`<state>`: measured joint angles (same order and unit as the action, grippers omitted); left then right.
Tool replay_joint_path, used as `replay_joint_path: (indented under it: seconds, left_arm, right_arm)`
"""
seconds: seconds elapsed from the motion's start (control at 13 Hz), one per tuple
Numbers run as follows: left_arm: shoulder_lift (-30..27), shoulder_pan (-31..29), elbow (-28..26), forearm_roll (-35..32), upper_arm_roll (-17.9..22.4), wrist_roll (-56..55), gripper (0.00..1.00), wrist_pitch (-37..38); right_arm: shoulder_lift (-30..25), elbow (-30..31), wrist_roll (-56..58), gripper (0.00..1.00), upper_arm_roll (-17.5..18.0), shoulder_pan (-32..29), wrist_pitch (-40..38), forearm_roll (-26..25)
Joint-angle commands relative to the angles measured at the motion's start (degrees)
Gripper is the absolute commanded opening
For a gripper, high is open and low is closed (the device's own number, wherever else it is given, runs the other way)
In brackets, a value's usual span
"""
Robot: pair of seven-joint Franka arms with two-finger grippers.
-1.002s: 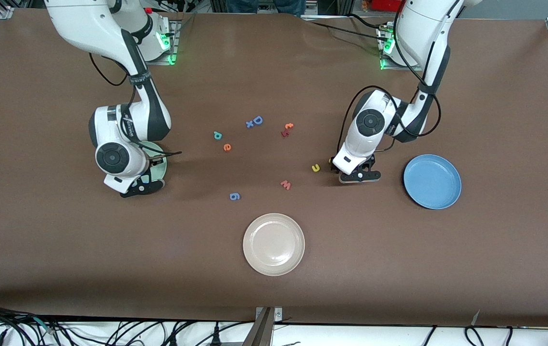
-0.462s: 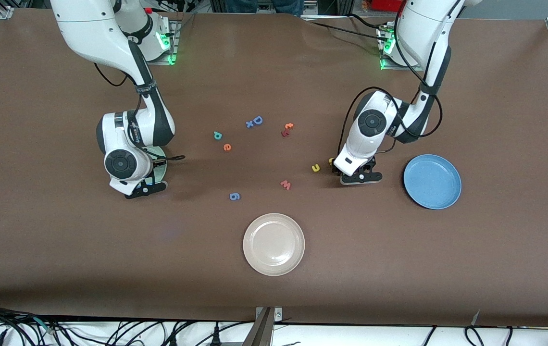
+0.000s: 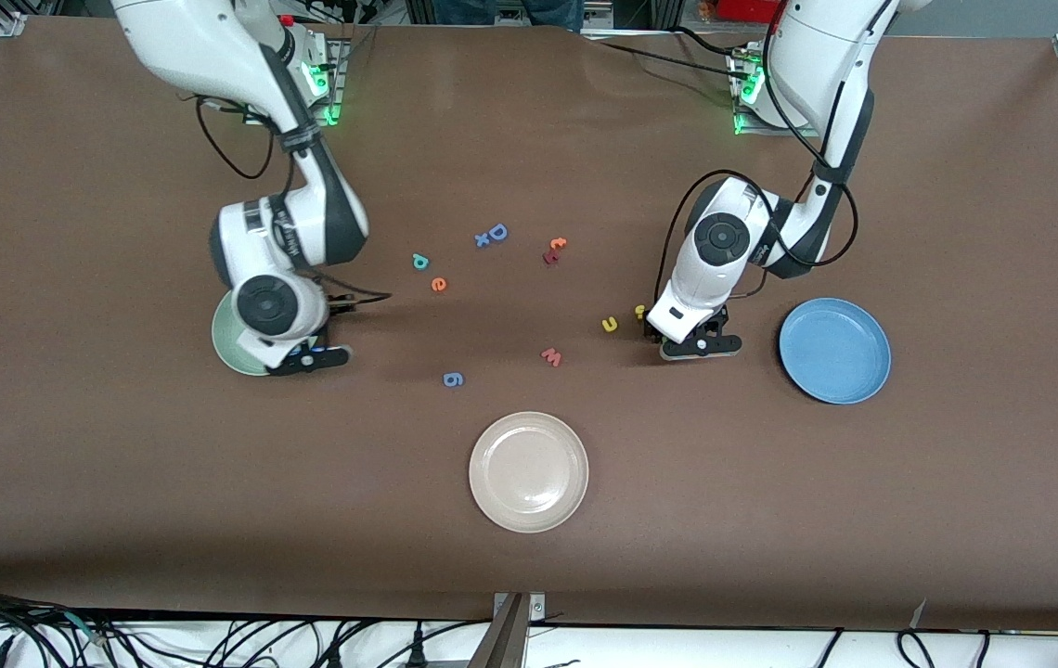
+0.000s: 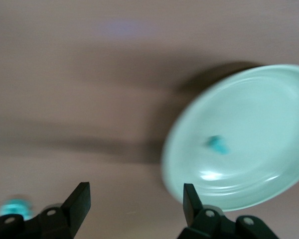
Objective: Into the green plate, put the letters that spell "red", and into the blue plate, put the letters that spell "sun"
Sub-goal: 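Put the green u on the blue plate while the right gripper grasps 'e'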
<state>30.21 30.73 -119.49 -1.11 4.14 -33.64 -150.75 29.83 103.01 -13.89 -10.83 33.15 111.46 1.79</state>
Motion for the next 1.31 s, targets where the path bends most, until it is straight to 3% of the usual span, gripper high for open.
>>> replay_joint_path:
  seconds: [0.0,0.08,0.23,0.31,0.46,0.69,1.08,1.23]
  left_arm:
    - [1.9,0.7,1.0,-1.6,0.7,-1.0,0.74,-1.4]
    - [2.0,1.1,1.0,-1.6,0.7,-1.0,0.68,-1.6]
    - [2.0,1.2,1.0,-1.7,0.7,-0.9,0.42,-1.6]
    - [1.9,1.2,1.0,-1.6,0.7,-0.9,0.36,-1.6]
    - [1.9,1.2,1.0,-1.6,0.7,-1.0,0.21,-1.6]
    - [0.5,1.0,1.0,-1.9,2.1,1.6,0.04,-1.6]
    - [-7.3,-4.1,0.4,-1.0,9.7,30.6,0.06,4.8]
    - [-7.8,-5.3,0.1,-0.9,12.6,39.0,0.08,6.0]
  right_arm:
    - [-0.6,0.2,-11.4,0.83,5.1,0.3,1.1,1.3]
    - [-0.5,0.7,-12.9,0.83,7.1,0.3,3.2,1.3]
    - [-0.5,2.1,-14.7,0.82,9.7,0.3,7.6,1.3]
    - [-0.6,2.7,-17.1,0.77,10.9,0.3,8.9,1.3]
    - [-0.6,4.2,-19.9,0.75,11.8,0.7,11.7,1.1]
    - [-1.1,11.0,-21.2,0.73,12.7,1.1,22.4,1.1]
    - [-1.2,12.8,-23.6,0.72,13.8,1.7,25.6,1.1]
    - [-0.9,12.8,-24.1,0.68,13.8,2.6,25.7,1.0]
